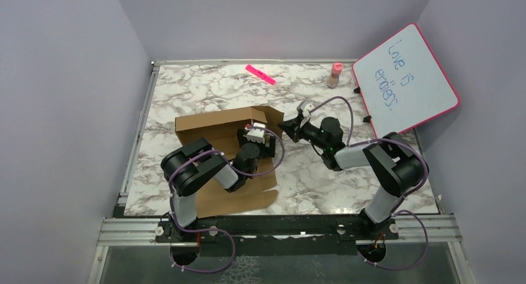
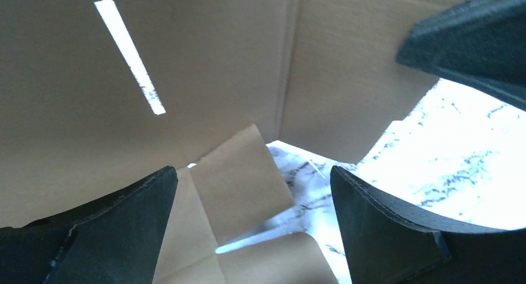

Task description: Fold the paper box

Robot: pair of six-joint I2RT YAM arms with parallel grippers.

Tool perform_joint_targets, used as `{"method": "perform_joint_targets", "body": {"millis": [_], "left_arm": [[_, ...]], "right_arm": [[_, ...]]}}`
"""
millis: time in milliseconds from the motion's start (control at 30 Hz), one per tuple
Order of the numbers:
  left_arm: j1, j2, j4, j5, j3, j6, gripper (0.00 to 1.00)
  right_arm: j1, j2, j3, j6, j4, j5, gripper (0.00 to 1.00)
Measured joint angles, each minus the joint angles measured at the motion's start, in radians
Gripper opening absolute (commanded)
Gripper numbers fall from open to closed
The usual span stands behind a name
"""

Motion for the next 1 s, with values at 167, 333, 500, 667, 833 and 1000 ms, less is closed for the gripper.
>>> {"method": "perform_joint_targets", "body": {"millis": [167, 333, 500, 667, 833, 1000], "left_arm": [[-0.038, 0.01, -0.019, -0.014, 0.004, 0.014, 0.94], [-0.046, 0.014, -0.069, -0.081, 0.013, 0.013, 0.85], [-0.045, 0.014, -0.102, -0.172, 0.016, 0.006, 0.79], [-0.05, 0.0, -0.12, -0.22, 0.014, -0.009, 0.74], [-0.035, -0.055, -0.124, -0.235, -0.018, -0.043, 0.66], [-0.003, -0.109, -0.125, -0.229, -0.043, -0.076, 0.65]], "right_arm": [[0.005, -0.01, -0.009, -0.007, -0.001, 0.008, 0.02], [0.005, -0.02, -0.018, -0.008, -0.002, 0.012, 0.02], [0.006, -0.031, -0.027, -0.007, -0.002, 0.012, 0.02], [0.009, -0.032, -0.029, -0.006, -0.002, 0.013, 0.02], [0.01, -0.032, -0.036, -0.004, -0.002, 0.013, 0.02], [0.01, -0.032, -0.036, -0.002, -0.002, 0.013, 0.02]]}}
